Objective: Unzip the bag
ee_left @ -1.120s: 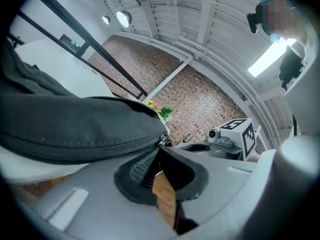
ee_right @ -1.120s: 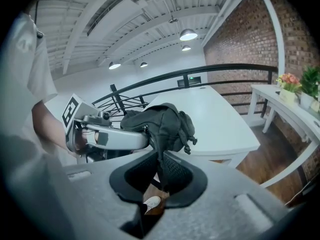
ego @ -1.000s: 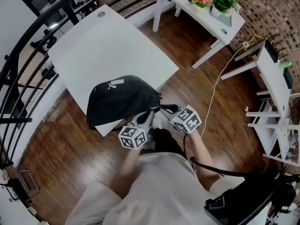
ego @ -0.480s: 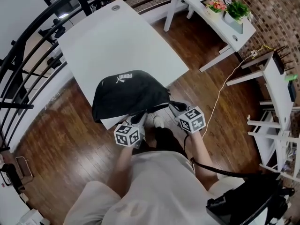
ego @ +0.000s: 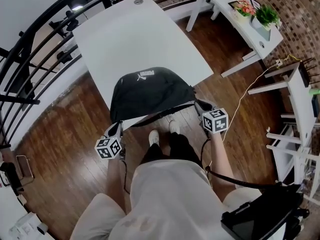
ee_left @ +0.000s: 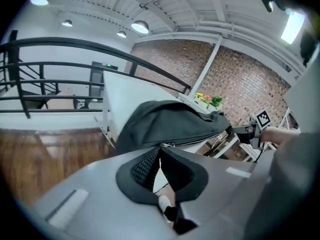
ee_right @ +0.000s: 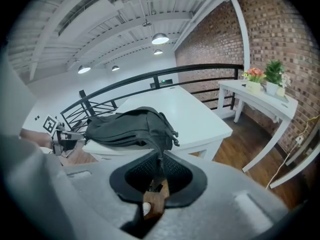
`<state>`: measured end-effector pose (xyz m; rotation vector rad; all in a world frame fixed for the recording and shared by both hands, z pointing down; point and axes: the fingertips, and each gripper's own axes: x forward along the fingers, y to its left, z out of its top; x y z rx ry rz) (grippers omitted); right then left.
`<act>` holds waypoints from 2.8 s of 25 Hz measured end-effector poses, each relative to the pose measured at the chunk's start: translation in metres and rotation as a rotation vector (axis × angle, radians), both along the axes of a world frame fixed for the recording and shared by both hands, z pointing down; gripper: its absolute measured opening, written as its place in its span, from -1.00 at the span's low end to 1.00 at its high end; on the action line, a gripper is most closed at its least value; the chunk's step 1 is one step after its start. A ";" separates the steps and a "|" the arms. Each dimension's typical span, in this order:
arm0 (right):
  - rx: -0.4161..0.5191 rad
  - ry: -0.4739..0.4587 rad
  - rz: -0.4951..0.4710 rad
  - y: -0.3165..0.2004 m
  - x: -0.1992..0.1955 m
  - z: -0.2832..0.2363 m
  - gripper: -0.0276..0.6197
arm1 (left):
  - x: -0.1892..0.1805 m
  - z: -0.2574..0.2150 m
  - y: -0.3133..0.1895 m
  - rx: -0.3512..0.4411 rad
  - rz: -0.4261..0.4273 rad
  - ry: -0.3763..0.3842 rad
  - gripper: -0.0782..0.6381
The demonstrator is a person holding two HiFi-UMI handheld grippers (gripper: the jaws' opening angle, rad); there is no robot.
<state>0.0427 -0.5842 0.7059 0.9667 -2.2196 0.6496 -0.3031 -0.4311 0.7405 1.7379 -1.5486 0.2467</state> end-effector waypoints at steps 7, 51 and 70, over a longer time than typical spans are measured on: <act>-0.014 0.063 0.093 0.008 -0.003 0.029 -0.80 | -0.021 0.000 0.014 -0.001 0.043 -0.060 -0.69; 0.608 -0.347 -0.128 0.499 0.036 -0.310 -0.94 | 0.250 -0.375 0.424 0.779 -0.041 -0.401 -0.73; 0.710 -0.317 -0.158 0.490 0.010 -0.338 -0.94 | 0.238 -0.387 0.414 0.825 -0.061 -0.357 -0.73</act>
